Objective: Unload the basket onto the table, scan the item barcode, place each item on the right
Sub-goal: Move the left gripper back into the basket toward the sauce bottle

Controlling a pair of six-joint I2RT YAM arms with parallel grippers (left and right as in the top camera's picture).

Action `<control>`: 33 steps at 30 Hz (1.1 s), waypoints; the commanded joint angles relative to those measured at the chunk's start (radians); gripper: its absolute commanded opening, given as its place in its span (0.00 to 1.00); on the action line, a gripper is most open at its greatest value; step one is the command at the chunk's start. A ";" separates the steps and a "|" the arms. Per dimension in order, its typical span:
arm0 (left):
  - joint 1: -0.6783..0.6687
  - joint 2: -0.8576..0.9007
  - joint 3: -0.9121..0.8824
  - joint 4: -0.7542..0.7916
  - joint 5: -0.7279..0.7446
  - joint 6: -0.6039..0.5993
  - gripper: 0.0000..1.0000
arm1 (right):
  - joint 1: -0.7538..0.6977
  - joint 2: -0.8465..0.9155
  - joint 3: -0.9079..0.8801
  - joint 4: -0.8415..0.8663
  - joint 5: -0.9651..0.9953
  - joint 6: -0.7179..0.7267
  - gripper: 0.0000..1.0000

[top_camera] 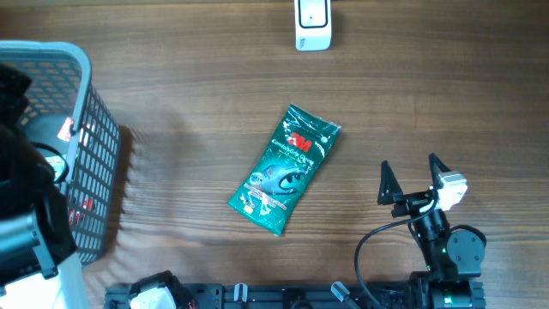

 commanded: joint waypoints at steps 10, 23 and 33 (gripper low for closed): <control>0.373 0.229 0.018 -0.605 0.179 -0.498 1.00 | 0.002 -0.006 -0.001 0.005 0.009 0.013 1.00; 0.455 0.589 0.018 -0.655 0.295 -0.512 1.00 | 0.002 -0.006 -0.001 0.005 0.009 0.013 1.00; 0.471 0.641 0.005 -0.595 0.284 -0.511 0.98 | 0.002 -0.006 -0.001 0.005 0.009 0.013 1.00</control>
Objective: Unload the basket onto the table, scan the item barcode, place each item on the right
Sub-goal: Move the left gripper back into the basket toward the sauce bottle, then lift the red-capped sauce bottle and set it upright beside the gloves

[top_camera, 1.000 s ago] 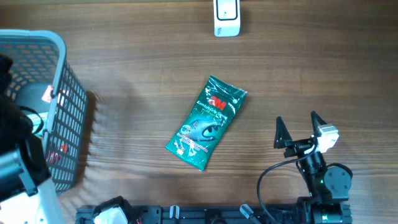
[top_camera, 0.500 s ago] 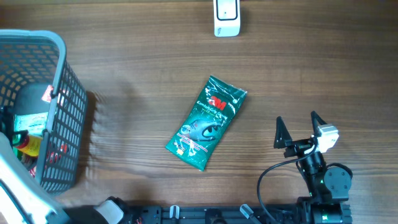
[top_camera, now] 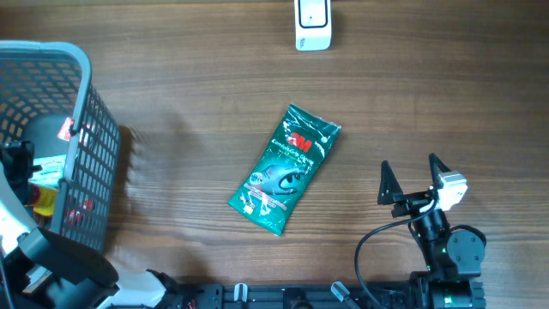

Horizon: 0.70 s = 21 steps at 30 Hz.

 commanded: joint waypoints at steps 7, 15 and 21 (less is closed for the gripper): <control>0.028 0.034 -0.007 -0.011 -0.002 -0.013 0.71 | 0.002 -0.006 -0.001 0.005 0.009 0.013 1.00; 0.028 0.013 0.093 -0.044 0.016 -0.008 0.44 | 0.002 -0.006 -0.001 0.005 0.009 0.013 1.00; 0.028 -0.110 0.206 -0.055 0.106 -0.009 0.41 | 0.002 -0.006 -0.001 0.005 0.009 0.013 1.00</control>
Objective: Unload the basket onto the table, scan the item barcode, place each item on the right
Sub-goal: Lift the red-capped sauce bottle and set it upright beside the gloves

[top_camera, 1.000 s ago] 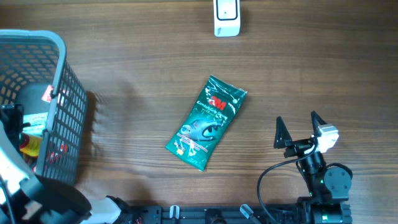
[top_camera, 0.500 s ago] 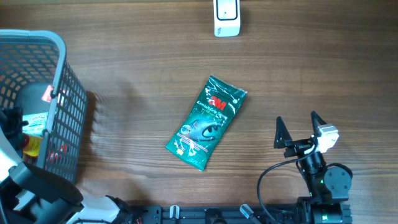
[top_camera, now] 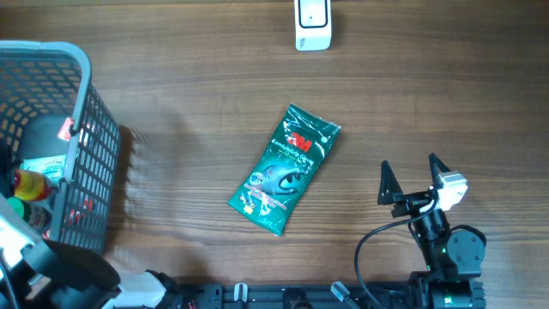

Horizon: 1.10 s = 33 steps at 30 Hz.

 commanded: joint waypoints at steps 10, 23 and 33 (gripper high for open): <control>0.004 -0.362 0.228 0.180 0.694 -0.036 0.45 | 0.002 -0.006 -0.001 0.005 0.009 0.013 1.00; -0.599 -0.383 0.228 0.079 0.597 0.090 0.43 | 0.002 -0.006 -0.001 0.005 0.009 0.013 1.00; -0.992 -0.107 0.228 -0.062 0.156 0.496 0.43 | 0.002 -0.006 -0.001 0.005 0.009 0.013 1.00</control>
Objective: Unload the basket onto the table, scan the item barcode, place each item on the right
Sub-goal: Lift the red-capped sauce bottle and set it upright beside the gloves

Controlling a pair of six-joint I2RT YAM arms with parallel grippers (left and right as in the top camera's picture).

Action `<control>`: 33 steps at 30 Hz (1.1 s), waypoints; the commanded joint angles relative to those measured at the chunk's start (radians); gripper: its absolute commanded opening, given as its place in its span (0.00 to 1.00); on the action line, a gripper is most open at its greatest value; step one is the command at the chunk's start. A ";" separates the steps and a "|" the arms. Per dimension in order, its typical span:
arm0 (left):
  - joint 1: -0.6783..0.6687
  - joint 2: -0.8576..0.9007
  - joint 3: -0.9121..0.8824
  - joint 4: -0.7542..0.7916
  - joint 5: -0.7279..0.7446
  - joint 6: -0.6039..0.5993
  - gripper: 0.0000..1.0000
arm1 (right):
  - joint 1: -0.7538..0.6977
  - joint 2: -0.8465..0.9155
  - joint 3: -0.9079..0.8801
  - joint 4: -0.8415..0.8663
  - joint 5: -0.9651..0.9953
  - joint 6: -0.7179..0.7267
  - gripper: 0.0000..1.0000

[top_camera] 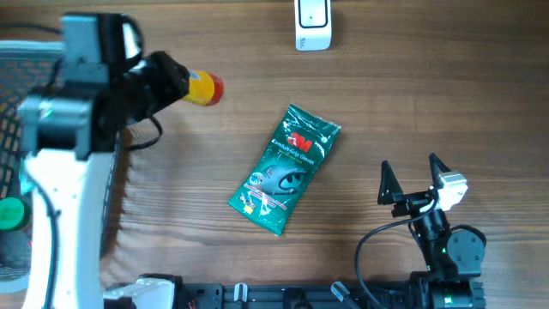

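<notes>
In the overhead view my left gripper (178,83) is shut on a small item with a yellow body and red end (206,87), holding it over the table just right of the basket. The arm hides most of the item, and no barcode shows. A white scanner (312,24) stands at the far edge, to the right of the held item. My right gripper (413,177) rests open near the front right, with nothing between its fingers.
A green 3M packet (286,169) lies flat mid-table, between the two grippers. The grey mesh basket (116,172) at the left is largely covered by my left arm; a green round thing (9,215) shows inside it.
My left arm was low at the basket's front left corner, with a yellow and red item showing inside the basket. Now the gripper holds that item outside the basket, over the table.
My left arm covered the basket's left side, then sat lower at its front corner, with a yellow and red item showing inside the basket. Now that item is held over the table. The packet, scanner and right arm stayed put.
</notes>
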 commanded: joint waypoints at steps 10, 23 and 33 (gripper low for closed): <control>-0.181 0.432 0.018 -0.063 -0.118 0.121 0.43 | 0.002 -0.006 -0.001 0.005 0.006 0.013 1.00; -0.264 0.464 -0.055 0.080 -0.119 0.001 0.45 | 0.002 -0.006 -0.001 0.005 0.006 0.013 1.00; -0.266 0.460 -0.082 0.118 -0.119 0.001 0.75 | 0.002 -0.006 -0.001 0.005 0.006 0.013 1.00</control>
